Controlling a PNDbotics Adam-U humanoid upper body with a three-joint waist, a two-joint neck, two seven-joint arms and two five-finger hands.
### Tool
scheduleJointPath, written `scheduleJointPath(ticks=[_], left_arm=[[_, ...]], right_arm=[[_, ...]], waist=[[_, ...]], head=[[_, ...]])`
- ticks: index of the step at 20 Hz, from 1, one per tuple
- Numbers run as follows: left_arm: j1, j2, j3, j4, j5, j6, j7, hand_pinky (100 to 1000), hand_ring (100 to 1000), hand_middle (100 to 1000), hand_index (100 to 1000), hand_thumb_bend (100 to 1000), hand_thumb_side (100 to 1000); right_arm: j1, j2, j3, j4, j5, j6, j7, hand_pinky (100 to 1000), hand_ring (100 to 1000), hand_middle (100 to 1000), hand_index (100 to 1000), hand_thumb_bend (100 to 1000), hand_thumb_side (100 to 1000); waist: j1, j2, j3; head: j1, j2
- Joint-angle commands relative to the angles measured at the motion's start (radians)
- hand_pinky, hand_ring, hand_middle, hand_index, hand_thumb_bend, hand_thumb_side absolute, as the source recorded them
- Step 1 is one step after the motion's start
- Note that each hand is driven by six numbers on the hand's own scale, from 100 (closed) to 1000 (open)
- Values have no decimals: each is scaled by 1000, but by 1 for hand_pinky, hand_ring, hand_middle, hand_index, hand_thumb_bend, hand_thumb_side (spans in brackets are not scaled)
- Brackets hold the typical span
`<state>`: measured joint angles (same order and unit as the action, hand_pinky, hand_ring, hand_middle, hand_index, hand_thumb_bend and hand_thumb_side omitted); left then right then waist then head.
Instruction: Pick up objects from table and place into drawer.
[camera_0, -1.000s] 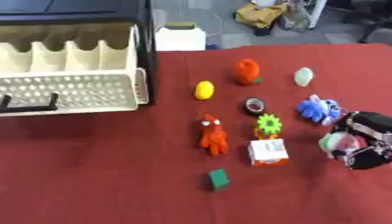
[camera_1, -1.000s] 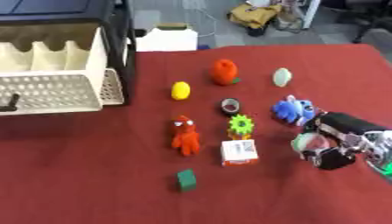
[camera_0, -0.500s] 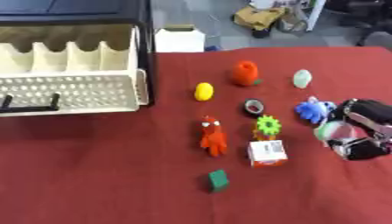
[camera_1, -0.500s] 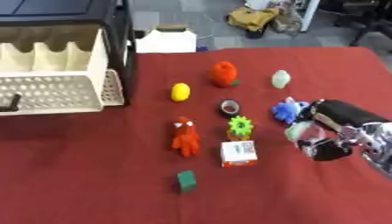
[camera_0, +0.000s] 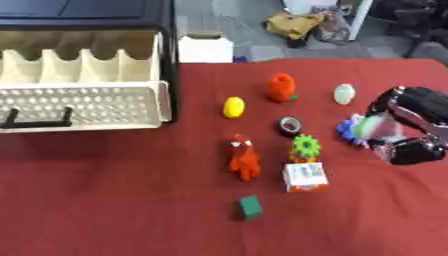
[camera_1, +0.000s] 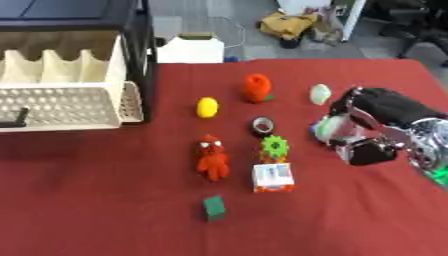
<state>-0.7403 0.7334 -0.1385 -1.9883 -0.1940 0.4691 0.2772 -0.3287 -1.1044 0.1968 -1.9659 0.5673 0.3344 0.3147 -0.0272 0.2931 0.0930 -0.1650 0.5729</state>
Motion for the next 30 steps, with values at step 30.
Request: scheduleJointPath(ticks=[30], left_arm=[[-23, 9, -9, -12, -7, -10, -27, 100, 100, 100, 752, 323, 1000]], right_arm=[[-733, 275, 141, 208, 83, -6, 147, 144, 450, 453, 426, 100, 100]], waist=[[-48, -49, 53]], head=[[33, -4]])
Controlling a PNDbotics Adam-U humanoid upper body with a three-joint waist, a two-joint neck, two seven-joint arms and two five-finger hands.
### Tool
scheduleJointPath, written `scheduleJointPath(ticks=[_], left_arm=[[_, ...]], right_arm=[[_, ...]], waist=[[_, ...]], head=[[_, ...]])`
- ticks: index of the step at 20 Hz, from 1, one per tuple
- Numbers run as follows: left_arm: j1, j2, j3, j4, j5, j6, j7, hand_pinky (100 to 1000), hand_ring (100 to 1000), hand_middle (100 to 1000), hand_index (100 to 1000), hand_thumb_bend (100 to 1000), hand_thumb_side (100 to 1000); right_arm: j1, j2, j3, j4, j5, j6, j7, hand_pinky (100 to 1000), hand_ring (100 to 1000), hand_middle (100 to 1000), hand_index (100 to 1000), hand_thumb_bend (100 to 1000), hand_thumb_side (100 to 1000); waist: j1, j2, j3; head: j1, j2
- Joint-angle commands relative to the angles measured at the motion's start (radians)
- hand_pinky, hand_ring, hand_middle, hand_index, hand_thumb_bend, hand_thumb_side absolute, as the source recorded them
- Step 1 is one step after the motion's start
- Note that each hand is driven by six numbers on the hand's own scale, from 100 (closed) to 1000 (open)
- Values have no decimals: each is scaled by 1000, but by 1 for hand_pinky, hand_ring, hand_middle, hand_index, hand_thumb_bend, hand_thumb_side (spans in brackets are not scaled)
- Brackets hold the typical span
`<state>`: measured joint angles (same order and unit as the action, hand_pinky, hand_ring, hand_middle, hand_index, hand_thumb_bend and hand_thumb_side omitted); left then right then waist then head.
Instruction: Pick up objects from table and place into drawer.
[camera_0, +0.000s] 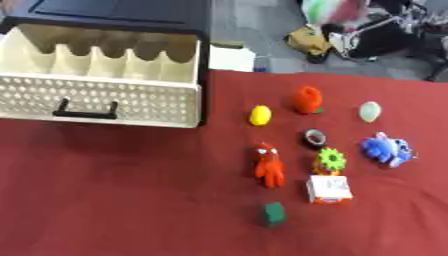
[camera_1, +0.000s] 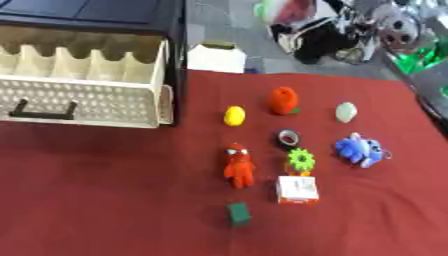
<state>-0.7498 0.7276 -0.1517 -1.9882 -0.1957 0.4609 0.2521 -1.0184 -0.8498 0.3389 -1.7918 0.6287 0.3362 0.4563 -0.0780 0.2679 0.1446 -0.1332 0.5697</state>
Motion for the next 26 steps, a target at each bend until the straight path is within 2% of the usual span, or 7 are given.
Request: scheduleJointPath(ticks=[1, 8, 14, 16, 19, 21, 26], left_arm=[[-13, 14, 4, -12, -5, -1, -2, 100, 100, 100, 752, 323, 1000], [-16, 8, 3, -12, -3, -1, -3, 100, 100, 100, 751, 322, 1000], [-22, 2, 2, -12, -1, -1, -2, 100, 100, 100, 751, 323, 1000], [-25, 0, 2, -12, 0, -2, -1, 100, 100, 100, 751, 324, 1000], [-30, -2, 2, -12, 2, -5, 1, 100, 100, 100, 751, 327, 1000], [-32, -4, 2, -12, 2, -7, 1, 100, 100, 100, 751, 328, 1000], [-33, -5, 3, -12, 4, -8, 5, 100, 100, 100, 750, 329, 1000]], right_arm=[[-64, 40, 4, 52, 28, -11, 7, 146, 449, 452, 425, 100, 100], [-186, 186, 26, 173, 70, -21, 5, 151, 438, 442, 417, 100, 100], [-229, 268, 38, 251, 93, -29, -9, 147, 433, 437, 409, 100, 103], [-236, 289, 40, 274, 100, -29, -18, 146, 431, 434, 408, 100, 103], [-249, 320, 40, 306, 110, -32, -31, 144, 428, 431, 405, 100, 104], [-257, 340, 40, 325, 115, -34, -37, 145, 427, 430, 404, 100, 104], [-274, 379, 45, 361, 117, -39, -38, 145, 427, 429, 404, 100, 117]], waist=[[1, -24, 2], [-5, -29, 12], [-10, -27, 21], [-11, -26, 26], [-11, -24, 36], [-11, -24, 42], [-11, -28, 47]], head=[[1, -1], [-5, -6], [-10, -18], [-14, -39], [-27, -103], [-41, -130], [-77, -137]])
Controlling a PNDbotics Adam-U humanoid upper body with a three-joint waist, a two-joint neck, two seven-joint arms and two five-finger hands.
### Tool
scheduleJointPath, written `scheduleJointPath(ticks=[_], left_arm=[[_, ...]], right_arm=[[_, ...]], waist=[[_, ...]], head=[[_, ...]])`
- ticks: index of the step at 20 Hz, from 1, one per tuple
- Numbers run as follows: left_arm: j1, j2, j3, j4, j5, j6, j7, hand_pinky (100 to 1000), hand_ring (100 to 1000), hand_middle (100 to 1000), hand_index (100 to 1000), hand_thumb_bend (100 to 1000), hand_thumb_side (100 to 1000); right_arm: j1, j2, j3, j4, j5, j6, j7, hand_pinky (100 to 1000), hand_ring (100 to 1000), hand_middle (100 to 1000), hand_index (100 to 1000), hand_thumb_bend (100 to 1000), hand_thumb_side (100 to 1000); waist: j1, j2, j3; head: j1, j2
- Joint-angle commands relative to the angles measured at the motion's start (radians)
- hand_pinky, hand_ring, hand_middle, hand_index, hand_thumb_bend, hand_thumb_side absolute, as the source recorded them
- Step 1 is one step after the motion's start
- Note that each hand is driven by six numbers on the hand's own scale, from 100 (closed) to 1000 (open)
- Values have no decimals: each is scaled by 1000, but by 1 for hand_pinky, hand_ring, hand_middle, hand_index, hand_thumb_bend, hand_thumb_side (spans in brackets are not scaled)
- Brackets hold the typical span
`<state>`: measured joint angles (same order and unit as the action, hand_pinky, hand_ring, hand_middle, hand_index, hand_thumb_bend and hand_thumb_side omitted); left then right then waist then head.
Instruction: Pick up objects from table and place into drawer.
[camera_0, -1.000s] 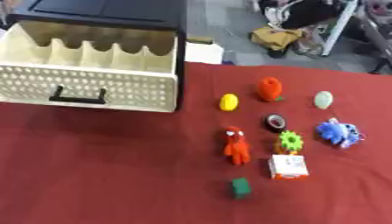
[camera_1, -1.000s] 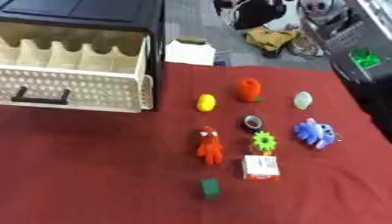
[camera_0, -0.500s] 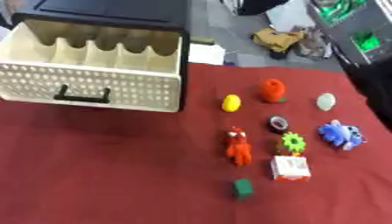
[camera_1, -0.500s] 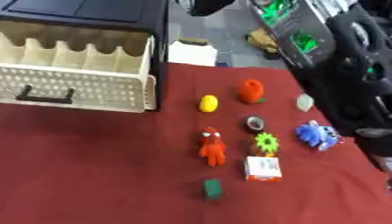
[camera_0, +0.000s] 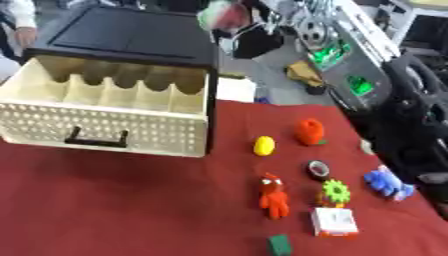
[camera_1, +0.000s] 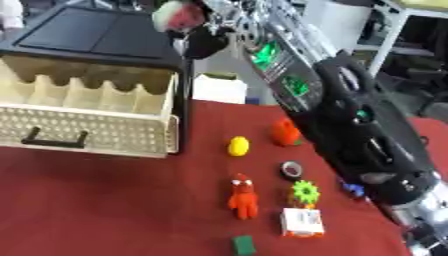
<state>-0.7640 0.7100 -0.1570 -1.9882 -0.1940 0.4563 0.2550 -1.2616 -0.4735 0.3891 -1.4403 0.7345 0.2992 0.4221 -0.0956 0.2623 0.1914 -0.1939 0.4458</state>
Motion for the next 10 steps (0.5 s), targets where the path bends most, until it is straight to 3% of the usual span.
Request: scheduleJointPath(ticks=[1, 10], left_arm=[[-18, 12, 9, -12, 2, -3, 3, 100, 100, 100, 750, 329, 1000], [-22, 9, 12, -12, 7, -2, 14, 100, 100, 100, 747, 335, 1000]], right_arm=[[-33, 8, -4, 15, 11, -3, -3, 145, 428, 430, 405, 100, 105], [-42, 51, 17, 44, -16, 2, 12, 138, 423, 447, 402, 100, 108]], waist=[[7, -23, 1], [3, -25, 6]], head=[[-19, -11], [-22, 19]])
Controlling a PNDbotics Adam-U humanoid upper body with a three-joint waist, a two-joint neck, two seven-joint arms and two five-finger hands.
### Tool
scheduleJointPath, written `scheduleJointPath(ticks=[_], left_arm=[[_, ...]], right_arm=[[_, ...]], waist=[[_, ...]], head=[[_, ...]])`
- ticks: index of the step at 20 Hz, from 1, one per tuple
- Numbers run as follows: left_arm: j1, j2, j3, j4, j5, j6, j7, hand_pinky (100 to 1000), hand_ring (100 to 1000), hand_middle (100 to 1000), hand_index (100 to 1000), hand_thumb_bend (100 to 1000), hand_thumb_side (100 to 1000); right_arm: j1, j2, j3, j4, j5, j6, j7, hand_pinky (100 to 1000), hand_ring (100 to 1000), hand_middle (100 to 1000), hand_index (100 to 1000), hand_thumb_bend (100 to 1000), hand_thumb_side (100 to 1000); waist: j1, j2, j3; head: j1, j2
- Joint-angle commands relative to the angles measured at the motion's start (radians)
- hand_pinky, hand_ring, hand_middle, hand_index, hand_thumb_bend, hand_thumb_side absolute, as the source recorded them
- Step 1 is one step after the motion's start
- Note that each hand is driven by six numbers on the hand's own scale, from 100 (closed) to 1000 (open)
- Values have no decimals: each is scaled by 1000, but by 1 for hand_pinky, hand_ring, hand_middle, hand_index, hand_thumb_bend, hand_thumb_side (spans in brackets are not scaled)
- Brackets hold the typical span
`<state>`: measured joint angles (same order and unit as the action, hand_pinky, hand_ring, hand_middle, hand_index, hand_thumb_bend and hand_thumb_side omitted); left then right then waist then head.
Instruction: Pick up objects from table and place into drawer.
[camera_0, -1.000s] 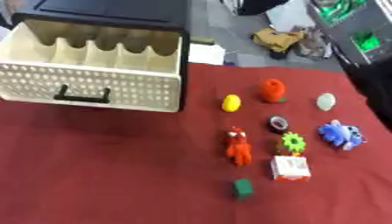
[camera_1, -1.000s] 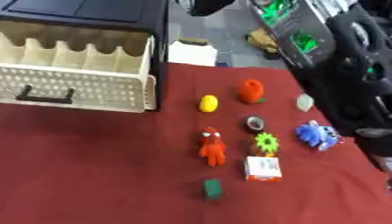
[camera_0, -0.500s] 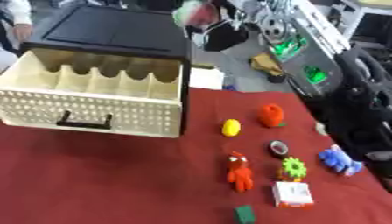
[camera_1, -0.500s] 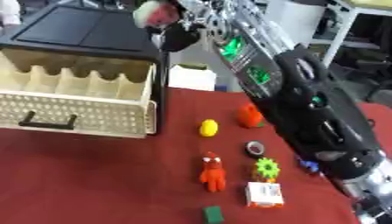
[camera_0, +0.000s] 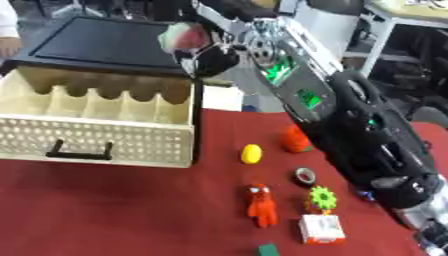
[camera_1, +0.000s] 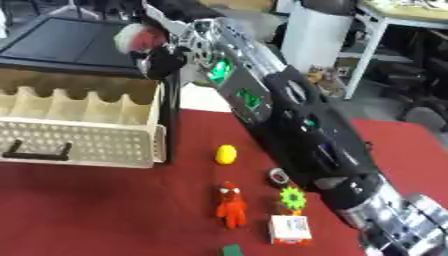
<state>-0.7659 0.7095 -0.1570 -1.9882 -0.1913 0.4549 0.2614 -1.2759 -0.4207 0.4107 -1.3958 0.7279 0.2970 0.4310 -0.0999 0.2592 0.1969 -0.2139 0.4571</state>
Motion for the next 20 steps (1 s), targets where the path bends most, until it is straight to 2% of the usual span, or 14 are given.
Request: scheduleJointPath(ticks=[1, 7, 8, 9, 13, 16, 20], left_arm=[[-21, 9, 11, -12, 5, 0, 9, 100, 100, 100, 747, 335, 1000], [-24, 8, 12, -12, 10, 1, 19, 100, 100, 100, 743, 337, 1000], [-24, 8, 12, -12, 11, 1, 21, 100, 100, 100, 743, 338, 1000], [-24, 9, 12, -12, 11, 2, 23, 100, 100, 100, 742, 337, 1000], [-24, 11, 13, -12, 14, 2, 28, 100, 100, 100, 741, 340, 1000], [-24, 17, 12, -12, 14, 2, 31, 100, 100, 100, 740, 340, 1000], [-26, 18, 12, -12, 13, 2, 31, 100, 100, 100, 738, 337, 1000]], right_arm=[[-29, 2, -4, 3, -9, 9, 2, 136, 422, 447, 401, 100, 108], [-53, 41, -2, 18, -4, 27, -6, 130, 416, 444, 398, 100, 111], [-57, 47, 0, 20, -3, 26, -6, 130, 416, 444, 398, 100, 137], [-61, 52, 1, 21, -3, 25, -5, 130, 416, 444, 398, 100, 114], [-71, 58, 1, 23, -3, 22, -4, 131, 416, 445, 397, 100, 115], [0, -77, 0, -104, -87, 13, 4, 132, 416, 445, 398, 100, 115], [55, -164, 1, -230, -162, 59, 26, 138, 423, 451, 402, 100, 114]], waist=[[6, -21, 2], [2, -19, 10], [1, -19, 11], [0, -19, 12], [-3, -19, 15], [-12, -18, 13], [-18, -18, 17]], head=[[-2, 9], [-5, 17], [-6, 18], [-7, 19], [-5, 22], [1, 21], [2, 19]])
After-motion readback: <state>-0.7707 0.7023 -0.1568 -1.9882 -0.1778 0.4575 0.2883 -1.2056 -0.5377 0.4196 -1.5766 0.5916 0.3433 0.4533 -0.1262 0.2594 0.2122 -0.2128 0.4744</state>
